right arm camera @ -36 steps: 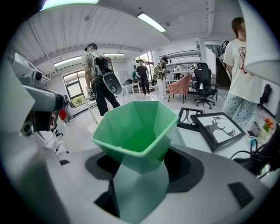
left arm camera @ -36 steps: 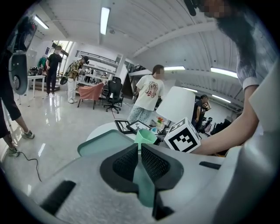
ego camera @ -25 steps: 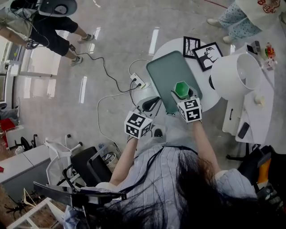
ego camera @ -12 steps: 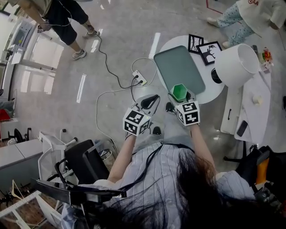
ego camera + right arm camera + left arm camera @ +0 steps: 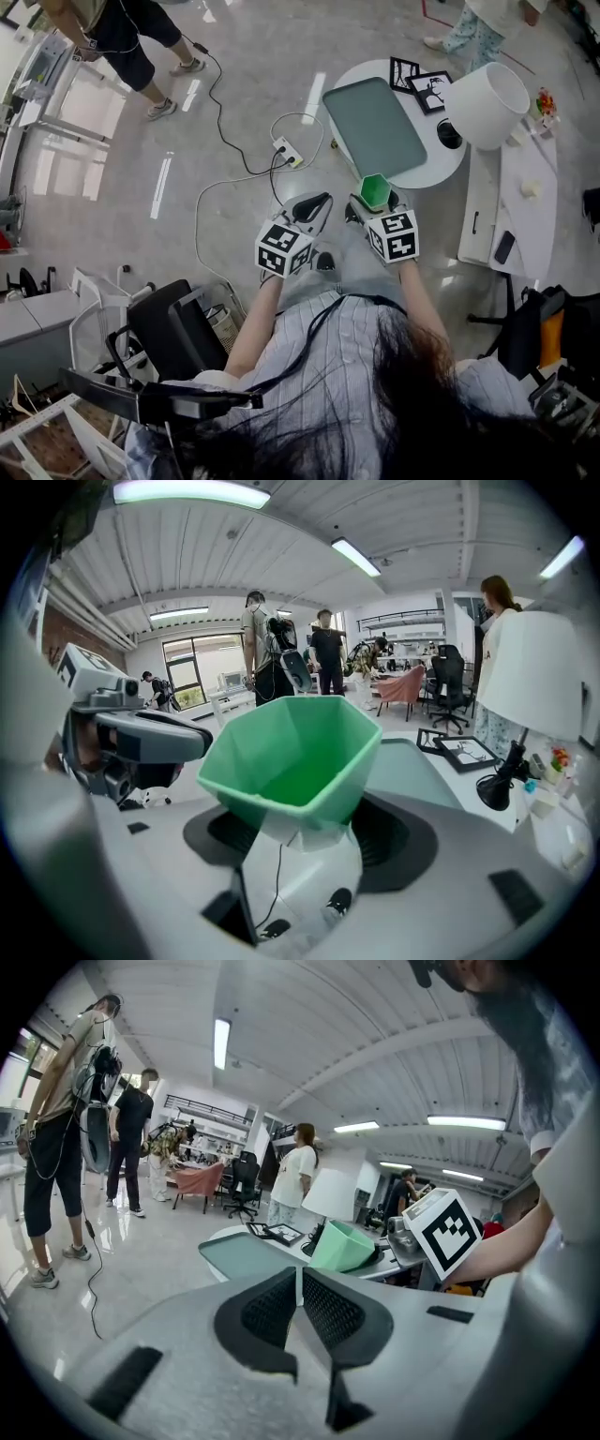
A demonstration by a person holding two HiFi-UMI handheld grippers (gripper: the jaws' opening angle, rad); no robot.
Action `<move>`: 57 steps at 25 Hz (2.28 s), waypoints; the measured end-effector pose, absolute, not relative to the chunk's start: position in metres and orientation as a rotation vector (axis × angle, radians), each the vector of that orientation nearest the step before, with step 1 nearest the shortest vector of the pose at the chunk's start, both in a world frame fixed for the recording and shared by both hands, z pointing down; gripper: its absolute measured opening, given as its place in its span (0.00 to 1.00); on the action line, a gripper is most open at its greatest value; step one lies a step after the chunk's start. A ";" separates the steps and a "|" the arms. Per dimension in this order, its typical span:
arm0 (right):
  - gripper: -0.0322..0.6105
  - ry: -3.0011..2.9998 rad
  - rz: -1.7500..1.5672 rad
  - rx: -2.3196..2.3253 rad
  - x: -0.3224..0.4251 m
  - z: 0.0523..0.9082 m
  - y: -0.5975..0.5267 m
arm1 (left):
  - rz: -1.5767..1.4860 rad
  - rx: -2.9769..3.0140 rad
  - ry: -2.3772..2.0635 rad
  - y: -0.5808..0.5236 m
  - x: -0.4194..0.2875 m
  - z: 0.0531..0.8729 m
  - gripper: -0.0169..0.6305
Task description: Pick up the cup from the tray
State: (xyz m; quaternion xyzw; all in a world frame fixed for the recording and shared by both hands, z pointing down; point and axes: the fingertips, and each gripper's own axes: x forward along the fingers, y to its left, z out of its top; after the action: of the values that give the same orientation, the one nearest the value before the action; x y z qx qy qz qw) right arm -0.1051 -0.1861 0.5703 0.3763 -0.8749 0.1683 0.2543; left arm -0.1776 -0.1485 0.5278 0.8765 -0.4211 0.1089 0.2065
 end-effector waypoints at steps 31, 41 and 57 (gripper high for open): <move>0.53 -2.387 0.543 1.027 -0.012 0.565 -0.050 | 0.348 2.475 -1.075 -0.035 -0.065 0.529 0.05; 0.53 -2.423 0.531 0.942 0.036 0.562 0.012 | 0.341 2.453 -1.163 0.021 -0.017 0.527 0.05; 0.53 -2.446 0.554 0.909 0.098 0.557 0.096 | 0.334 2.451 -1.228 0.090 0.029 0.525 0.05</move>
State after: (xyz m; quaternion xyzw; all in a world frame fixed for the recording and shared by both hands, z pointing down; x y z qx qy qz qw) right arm 0.0977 0.0961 0.5571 0.3312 -0.8913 0.2018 0.2348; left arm 0.0290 0.0899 0.5250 0.8715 -0.4365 0.1189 0.1890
